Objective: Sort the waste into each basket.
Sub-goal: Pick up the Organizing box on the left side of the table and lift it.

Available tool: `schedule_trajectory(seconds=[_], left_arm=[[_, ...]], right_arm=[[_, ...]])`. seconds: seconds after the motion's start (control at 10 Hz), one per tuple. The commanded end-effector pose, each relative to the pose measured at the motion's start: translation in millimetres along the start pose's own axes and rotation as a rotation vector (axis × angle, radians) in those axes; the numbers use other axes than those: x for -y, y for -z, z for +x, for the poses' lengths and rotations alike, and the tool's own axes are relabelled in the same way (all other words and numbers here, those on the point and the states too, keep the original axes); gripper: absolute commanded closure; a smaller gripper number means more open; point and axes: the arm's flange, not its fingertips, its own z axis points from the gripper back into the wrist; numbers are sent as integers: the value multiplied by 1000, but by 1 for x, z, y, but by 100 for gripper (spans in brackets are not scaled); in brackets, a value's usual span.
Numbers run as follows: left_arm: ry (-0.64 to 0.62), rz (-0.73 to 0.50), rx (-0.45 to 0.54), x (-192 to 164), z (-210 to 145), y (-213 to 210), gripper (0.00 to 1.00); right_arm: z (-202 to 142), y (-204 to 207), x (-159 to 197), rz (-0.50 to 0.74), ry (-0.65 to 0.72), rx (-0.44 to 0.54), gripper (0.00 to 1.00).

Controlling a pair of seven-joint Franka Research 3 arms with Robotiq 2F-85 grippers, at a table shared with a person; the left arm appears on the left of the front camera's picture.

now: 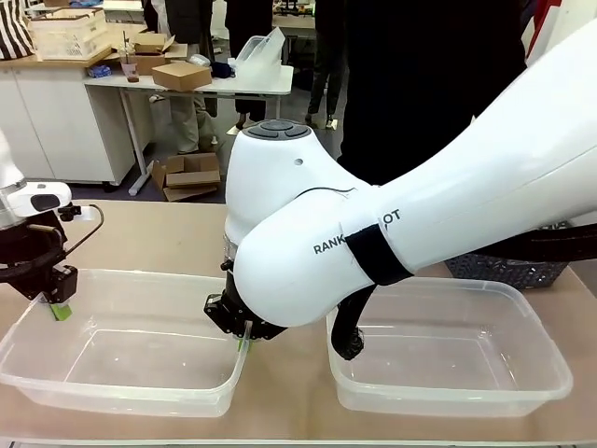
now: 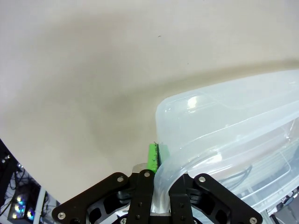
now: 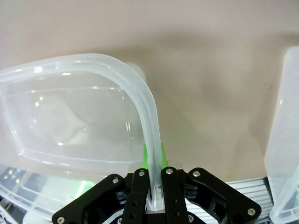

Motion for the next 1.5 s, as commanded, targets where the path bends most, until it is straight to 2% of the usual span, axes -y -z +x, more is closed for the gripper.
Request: schedule_trajectory(seconds=[0.0, 0.3, 0.4, 0.6, 0.9, 1.1, 1.2, 1.4], left_arm=[[19, -18, 7, -2, -40, 21, 100], [1, -25, 17, -2, -42, 16, 100], [-34, -33, 24, 2, -42, 4, 100], [-91, 11, 62, 35, -53, -65, 100], [-84, 98, 125, 78, -79, -163, 100], [-112, 89, 177, 89, -96, -205, 100], [-86, 59, 144, 94, -88, -164, 100], [-86, 59, 144, 94, -88, -164, 100]], right_arm=[[4, 7, 7, -39, 34, -14, 100], [4, 4, 10, -41, 37, -24, 100], [5, -10, 13, -51, 25, -48, 100], [5, -71, 10, -124, 21, -89, 100], [2, -161, -20, -224, -6, -90, 100], [0, -191, -32, -270, -65, -49, 100], [-12, -179, -22, -142, -6, -60, 100], [-12, -179, -22, -142, -6, -60, 100]])
